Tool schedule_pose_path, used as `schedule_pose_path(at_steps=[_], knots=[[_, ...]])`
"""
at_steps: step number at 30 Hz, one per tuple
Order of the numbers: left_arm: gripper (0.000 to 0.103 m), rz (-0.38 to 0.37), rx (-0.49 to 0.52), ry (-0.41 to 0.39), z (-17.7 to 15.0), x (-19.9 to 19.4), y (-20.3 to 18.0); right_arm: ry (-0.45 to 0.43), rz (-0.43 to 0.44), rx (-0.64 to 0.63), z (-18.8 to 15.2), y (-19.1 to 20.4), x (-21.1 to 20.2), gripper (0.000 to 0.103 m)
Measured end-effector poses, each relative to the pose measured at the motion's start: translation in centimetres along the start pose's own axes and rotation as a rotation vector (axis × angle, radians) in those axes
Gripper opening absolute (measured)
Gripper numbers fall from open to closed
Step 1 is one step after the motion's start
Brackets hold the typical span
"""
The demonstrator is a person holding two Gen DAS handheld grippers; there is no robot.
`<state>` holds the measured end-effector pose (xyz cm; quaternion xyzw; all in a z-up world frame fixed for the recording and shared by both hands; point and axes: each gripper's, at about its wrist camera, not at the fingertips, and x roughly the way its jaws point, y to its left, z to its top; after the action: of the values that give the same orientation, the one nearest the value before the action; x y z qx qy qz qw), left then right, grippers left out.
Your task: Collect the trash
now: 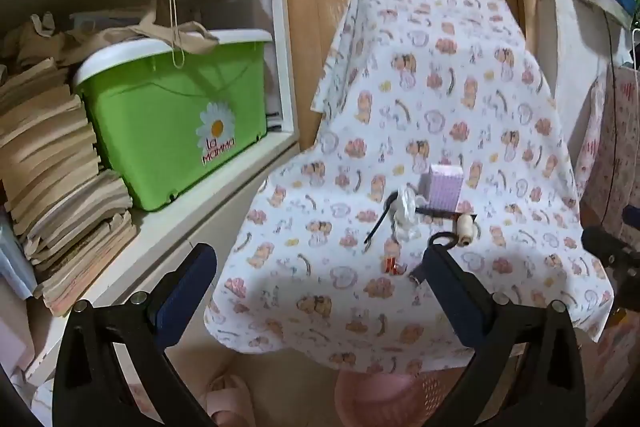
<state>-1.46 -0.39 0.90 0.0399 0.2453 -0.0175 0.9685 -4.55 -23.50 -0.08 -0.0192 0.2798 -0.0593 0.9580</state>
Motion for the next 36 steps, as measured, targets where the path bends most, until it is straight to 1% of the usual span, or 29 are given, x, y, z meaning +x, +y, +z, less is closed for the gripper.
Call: schedule_pose_path(at_steps=[4,9,12,16,28,36], knots=[[0.102,0.009,0.002,-0.011,0.1,-0.1,0.0,-0.007,0.011,-0.008,0.0,0.3,-0.2,0.103],[0.102,0.009,0.011,-0.010,0.0,-0.2,-0.1,-0.024,-0.013,-0.024,-0.1,0.6,-0.5,0.103],[0.102,0.009,0.016,-0.009,0.0,-0.2,-0.2,-0.011,0.002,-0.027,-0.1,0.8,-0.4,0.103],[0.102,0.007,0.014,-0.007,-0.2,-0.2,-0.2,-0.020,-0.004,-0.046,-0.2,1.1,-0.5,0.103],[0.102,0.011,0.016,-0.008,-0.2,-0.2,-0.6,-0.018,0.008,-0.039,-0.3,1.3,-0.4,0.103],[0.102,0.005,0.030,0.011,-0.6,0.2,-1.0,-0.015,0.003,-0.037,-0.4,1.3,-0.3,0.103]])
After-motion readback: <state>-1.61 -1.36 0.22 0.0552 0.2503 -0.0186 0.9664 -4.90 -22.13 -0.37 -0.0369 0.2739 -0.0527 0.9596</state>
